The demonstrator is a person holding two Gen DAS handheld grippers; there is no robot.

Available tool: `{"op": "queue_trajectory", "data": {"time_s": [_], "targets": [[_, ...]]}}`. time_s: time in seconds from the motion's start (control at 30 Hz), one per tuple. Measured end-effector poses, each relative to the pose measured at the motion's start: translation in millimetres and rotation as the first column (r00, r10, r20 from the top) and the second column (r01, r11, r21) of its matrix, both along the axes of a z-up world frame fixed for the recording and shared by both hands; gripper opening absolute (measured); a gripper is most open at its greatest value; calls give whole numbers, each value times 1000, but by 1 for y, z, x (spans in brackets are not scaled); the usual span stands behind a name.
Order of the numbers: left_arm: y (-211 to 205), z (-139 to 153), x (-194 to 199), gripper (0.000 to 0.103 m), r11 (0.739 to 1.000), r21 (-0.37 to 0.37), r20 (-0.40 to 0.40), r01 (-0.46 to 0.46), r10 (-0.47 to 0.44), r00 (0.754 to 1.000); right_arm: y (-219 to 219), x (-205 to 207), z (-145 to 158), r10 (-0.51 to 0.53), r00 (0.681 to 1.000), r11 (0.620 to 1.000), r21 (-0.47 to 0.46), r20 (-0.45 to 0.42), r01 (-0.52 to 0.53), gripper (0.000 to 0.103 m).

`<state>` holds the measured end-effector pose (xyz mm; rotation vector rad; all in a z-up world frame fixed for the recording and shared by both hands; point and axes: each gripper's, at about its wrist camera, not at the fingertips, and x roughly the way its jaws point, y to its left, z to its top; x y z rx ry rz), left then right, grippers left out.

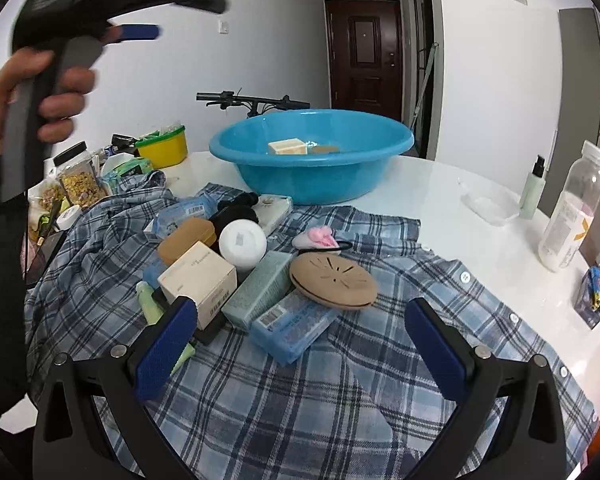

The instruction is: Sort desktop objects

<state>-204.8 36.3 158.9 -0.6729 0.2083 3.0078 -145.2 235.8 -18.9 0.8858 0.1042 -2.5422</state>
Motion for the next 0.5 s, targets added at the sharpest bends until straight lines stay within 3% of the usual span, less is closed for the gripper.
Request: {"op": "queue_trajectory", "data": {"time_s": [0.27,0.5], "targets": [[-23,-17,88,103,995,-22,6,-96,96,995,-4,3,-11,49,999,998,28,9,-50,103],[-35,-70,142,103,990,0,55,-144,144,988,-12,7,-16,82,997,996,23,11,-82,103]]}}
